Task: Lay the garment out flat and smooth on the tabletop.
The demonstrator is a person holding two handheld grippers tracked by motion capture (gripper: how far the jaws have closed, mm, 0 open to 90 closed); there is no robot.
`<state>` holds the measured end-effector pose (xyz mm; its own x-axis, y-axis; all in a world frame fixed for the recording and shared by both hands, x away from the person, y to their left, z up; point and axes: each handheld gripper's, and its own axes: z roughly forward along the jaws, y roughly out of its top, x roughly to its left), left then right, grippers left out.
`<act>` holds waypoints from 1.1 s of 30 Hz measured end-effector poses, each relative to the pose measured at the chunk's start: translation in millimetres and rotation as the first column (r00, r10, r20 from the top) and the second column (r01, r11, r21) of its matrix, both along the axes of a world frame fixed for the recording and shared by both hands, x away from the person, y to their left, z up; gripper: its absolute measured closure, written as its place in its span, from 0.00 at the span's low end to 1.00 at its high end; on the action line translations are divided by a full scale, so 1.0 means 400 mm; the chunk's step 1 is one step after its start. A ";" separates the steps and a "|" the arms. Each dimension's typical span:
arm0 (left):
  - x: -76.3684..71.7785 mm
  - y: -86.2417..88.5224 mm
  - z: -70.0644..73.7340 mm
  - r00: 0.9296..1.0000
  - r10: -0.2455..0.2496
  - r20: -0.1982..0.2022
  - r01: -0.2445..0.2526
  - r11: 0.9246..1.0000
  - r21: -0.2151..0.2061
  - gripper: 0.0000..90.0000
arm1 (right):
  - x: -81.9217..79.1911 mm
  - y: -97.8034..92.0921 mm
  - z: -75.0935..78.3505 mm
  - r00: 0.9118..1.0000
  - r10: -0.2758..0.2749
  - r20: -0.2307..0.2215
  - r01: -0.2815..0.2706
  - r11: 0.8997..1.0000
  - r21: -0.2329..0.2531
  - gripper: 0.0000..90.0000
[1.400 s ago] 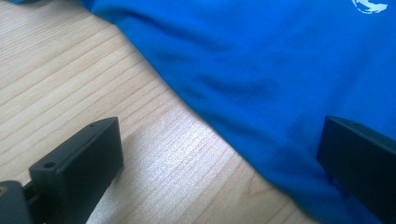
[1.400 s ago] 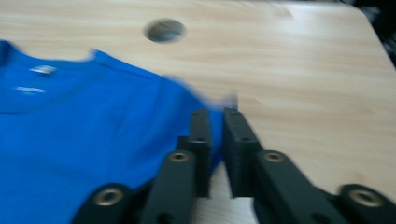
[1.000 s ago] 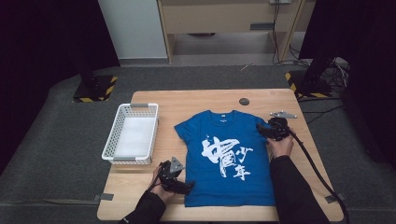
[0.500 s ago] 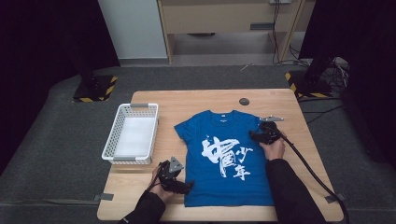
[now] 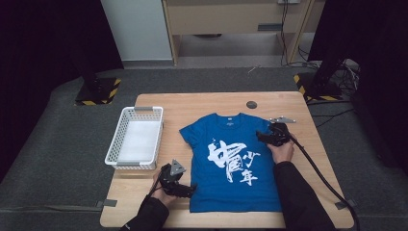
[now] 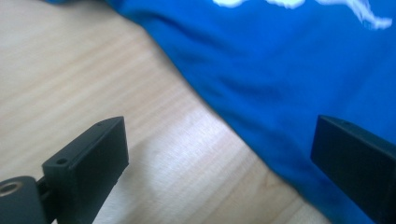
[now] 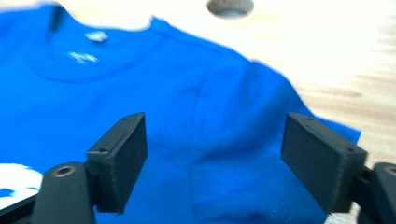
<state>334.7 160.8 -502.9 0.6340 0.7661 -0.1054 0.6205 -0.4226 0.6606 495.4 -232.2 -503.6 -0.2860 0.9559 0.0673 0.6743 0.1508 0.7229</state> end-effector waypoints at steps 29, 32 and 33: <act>0.001 0.042 0.048 0.997 0.061 0.055 -0.054 0.990 -0.131 0.05 | -0.184 0.058 0.101 0.981 0.186 0.047 -0.186 0.983 0.002 0.04; 0.001 0.047 0.048 0.997 0.061 0.056 -0.053 0.990 -0.130 0.05 | -0.202 0.049 0.104 0.981 0.190 0.045 -0.190 0.982 0.000 0.03; 0.000 0.048 0.048 0.997 0.061 0.056 -0.053 0.990 -0.131 0.05 | -0.208 0.046 0.105 0.981 0.189 0.041 -0.189 0.982 0.001 0.03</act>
<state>334.7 180.0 -483.6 0.5979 0.7835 -0.1690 0.5986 -0.2962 0.7443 412.3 -213.8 -461.5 -0.4638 0.8841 0.0567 0.6041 0.2688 0.7502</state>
